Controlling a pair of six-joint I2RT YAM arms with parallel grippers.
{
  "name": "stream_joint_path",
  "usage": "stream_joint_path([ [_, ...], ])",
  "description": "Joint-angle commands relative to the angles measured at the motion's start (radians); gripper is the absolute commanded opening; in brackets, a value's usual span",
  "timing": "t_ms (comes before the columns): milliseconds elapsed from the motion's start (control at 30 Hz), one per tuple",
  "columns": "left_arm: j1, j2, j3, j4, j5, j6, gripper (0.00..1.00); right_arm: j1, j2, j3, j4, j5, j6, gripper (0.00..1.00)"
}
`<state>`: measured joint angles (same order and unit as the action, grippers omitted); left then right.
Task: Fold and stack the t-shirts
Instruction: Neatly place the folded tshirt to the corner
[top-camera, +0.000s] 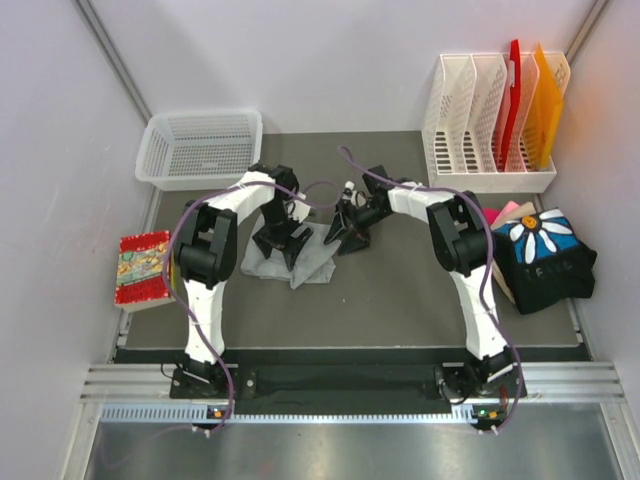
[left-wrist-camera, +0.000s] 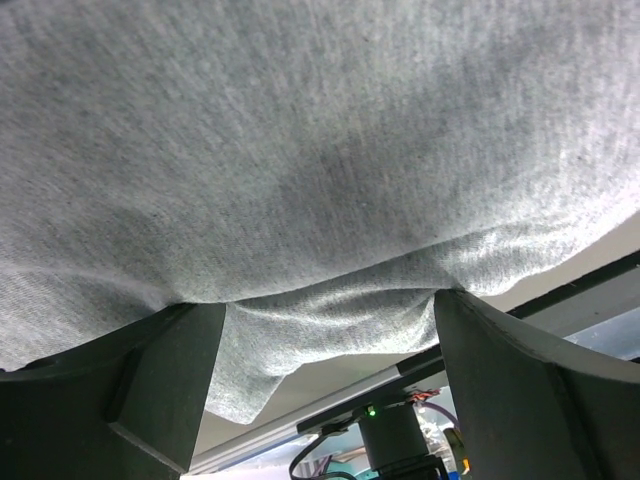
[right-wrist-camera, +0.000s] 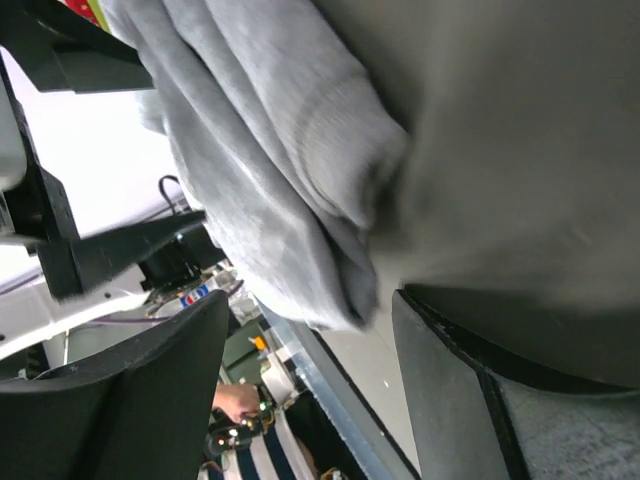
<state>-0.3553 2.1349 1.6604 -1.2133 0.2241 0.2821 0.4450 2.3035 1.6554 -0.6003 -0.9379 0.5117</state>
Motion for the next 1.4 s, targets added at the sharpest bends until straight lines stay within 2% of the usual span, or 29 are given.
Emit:
stream_joint_path([
  [0,-0.007,-0.012,0.035,0.011,0.109,0.009,0.89,0.055,0.065,0.043,0.125,0.025,0.060,0.67],
  [267,-0.007,-0.027,0.013,0.006,0.118,0.014,0.89,0.124,0.091,-0.008,0.250,0.054,0.158,0.62],
  [433,-0.005,-0.058,-0.011,0.005,0.119,0.022,0.89,0.164,0.099,-0.077,0.380,0.070,0.224,0.52],
  [567,-0.005,-0.084,-0.047,0.023,0.113,0.016,0.89,0.185,0.125,-0.065,0.413,0.051,0.248,0.45],
  [667,-0.005,-0.095,-0.074,0.037,0.104,0.014,0.89,0.189,0.132,-0.054,0.460,0.022,0.281,0.31],
  [700,-0.005,-0.096,-0.083,0.041,0.098,0.012,0.89,0.187,0.132,-0.051,0.477,0.013,0.290,0.19],
  [767,-0.005,-0.102,-0.080,0.035,0.080,0.014,0.89,0.184,0.125,-0.043,0.497,-0.004,0.294,0.03],
  [800,-0.004,-0.105,-0.059,0.028,0.072,0.017,0.89,0.175,0.117,-0.043,0.497,-0.006,0.292,0.00],
  [933,0.035,-0.136,0.096,-0.034,-0.015,0.051,0.91,0.121,0.024,-0.054,0.475,0.008,0.278,0.00],
  [967,0.071,-0.141,0.207,-0.057,-0.038,0.061,0.92,0.104,0.002,-0.054,0.461,0.016,0.262,0.00],
  [1033,0.116,-0.150,0.324,-0.061,-0.080,0.074,0.93,0.049,-0.073,-0.045,0.397,0.028,0.239,0.00],
  [1100,0.171,-0.150,0.489,-0.061,-0.136,0.071,0.98,-0.006,-0.128,-0.023,0.322,0.050,0.191,0.00],
  [1167,0.206,-0.168,0.550,-0.029,-0.173,0.065,0.99,-0.044,-0.220,-0.011,0.271,0.074,0.147,0.00],
  [1233,0.220,-0.213,0.520,0.047,-0.209,0.068,0.99,-0.097,-0.316,0.000,0.186,0.093,0.114,0.00],
  [1300,0.226,-0.240,0.426,0.128,-0.215,0.063,0.99,-0.147,-0.386,-0.005,0.108,0.108,0.065,0.00],
  [1367,0.226,-0.256,0.360,0.152,-0.212,0.055,0.99,-0.178,-0.495,-0.020,0.056,0.128,0.024,0.00],
])
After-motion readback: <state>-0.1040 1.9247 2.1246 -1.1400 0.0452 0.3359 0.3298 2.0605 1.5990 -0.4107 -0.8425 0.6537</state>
